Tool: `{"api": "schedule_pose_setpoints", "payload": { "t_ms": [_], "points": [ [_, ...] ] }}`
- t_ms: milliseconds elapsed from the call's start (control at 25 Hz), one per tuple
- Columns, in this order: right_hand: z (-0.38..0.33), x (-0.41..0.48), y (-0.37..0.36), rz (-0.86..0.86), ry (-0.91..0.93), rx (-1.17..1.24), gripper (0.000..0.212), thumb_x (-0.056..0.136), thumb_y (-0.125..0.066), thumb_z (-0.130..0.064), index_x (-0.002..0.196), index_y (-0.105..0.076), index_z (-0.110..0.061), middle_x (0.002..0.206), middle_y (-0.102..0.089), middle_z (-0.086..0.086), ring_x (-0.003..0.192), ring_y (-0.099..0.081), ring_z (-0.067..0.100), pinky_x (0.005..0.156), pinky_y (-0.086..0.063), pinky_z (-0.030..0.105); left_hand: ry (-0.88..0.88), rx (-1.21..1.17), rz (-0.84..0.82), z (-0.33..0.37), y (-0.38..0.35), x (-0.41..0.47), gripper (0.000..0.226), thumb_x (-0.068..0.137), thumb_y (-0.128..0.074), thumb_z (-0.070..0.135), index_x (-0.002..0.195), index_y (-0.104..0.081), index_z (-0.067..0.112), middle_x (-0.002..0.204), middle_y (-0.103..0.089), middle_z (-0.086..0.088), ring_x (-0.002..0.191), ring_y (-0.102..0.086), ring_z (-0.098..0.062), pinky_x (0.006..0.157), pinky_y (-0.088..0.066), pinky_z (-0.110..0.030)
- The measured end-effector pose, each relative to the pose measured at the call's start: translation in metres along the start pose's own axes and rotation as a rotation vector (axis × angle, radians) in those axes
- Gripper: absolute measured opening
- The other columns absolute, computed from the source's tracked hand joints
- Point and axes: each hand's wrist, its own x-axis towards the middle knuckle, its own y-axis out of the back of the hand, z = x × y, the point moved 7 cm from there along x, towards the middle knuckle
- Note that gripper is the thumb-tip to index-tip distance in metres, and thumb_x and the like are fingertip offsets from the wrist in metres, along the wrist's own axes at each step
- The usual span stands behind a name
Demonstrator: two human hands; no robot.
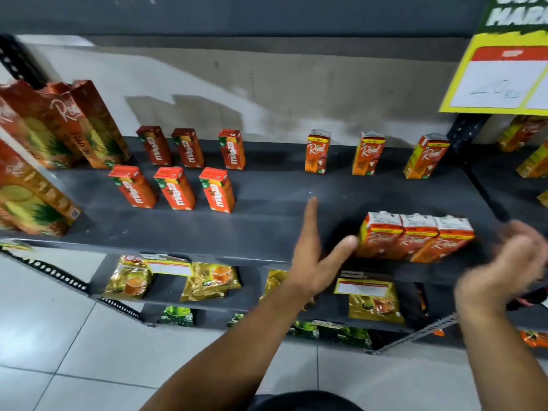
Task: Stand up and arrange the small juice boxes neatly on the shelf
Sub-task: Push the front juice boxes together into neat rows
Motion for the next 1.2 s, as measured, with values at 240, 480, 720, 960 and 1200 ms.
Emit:
{"api": "schedule_pose_setpoints", "payload": {
  "t_ms": [240, 480, 720, 960, 1200],
  "points": [
    [-0.031, -0.128, -0.16, -0.65, 0.134, -0.092, 0.028, 0.093, -0.052, -0.039, 0.116, -0.059, -0.025, 0.11, -0.061, 0.014, 0.094, -0.059, 0.031, 0.083, -0.045, 0.041, -0.043, -0.056, 0.938, -0.041, 0.296, -0.037, 0.085, 0.087, -0.052, 0.057, 0.148, -0.018, 0.01, 0.156, -0.022, -0.007, 0.14, -0.024, -0.011, 0.112, -0.022, -0.02],
    [0.009, -0.171, -0.341, -0.54, -0.561, 0.055, 0.055, 0.096, -0.036, -0.048, 0.137, -0.045, -0.013, 0.137, -0.052, 0.004, 0.126, -0.048, 0.015, 0.107, -0.033, 0.029, 0.129, -0.306, 0.75, -0.073, 0.412, 0.053, 0.056, 0.101, -0.031, 0.048, 0.144, -0.033, 0.012, 0.145, -0.044, -0.007, 0.131, -0.043, -0.018, 0.109, -0.035, -0.034],
    [0.043, -0.214, -0.394, -0.407, -0.801, 0.135, 0.048, 0.095, -0.04, -0.052, 0.107, -0.07, -0.017, 0.092, -0.074, 0.001, 0.079, -0.07, 0.013, 0.066, -0.052, 0.026, 0.323, -0.368, 0.459, -0.082, 0.372, 0.072, 0.043, 0.099, -0.036, 0.05, 0.112, -0.061, 0.018, 0.112, -0.067, -0.012, 0.105, -0.063, -0.026, 0.094, -0.05, -0.048],
    [0.047, -0.238, -0.415, -0.427, -0.823, 0.187, 0.049, 0.09, -0.045, -0.049, 0.099, -0.07, -0.007, 0.087, -0.075, 0.008, 0.082, -0.071, 0.024, 0.065, -0.056, 0.03, 0.311, -0.426, 0.347, -0.083, 0.345, 0.069, 0.03, 0.1, -0.04, 0.038, 0.098, -0.062, 0.018, 0.089, -0.07, -0.003, 0.081, -0.07, -0.014, 0.065, -0.056, -0.029],
    [0.047, -0.238, -0.414, -0.382, -0.859, 0.212, 0.033, 0.091, -0.048, -0.044, 0.095, -0.06, -0.014, 0.091, -0.068, 0.011, 0.086, -0.069, 0.027, 0.08, -0.054, 0.039, 0.369, -0.354, 0.283, -0.088, 0.347, 0.072, 0.039, 0.098, -0.04, 0.044, 0.104, -0.063, 0.013, 0.096, -0.071, -0.01, 0.085, -0.071, -0.019, 0.068, -0.056, -0.031]
  ]
}}
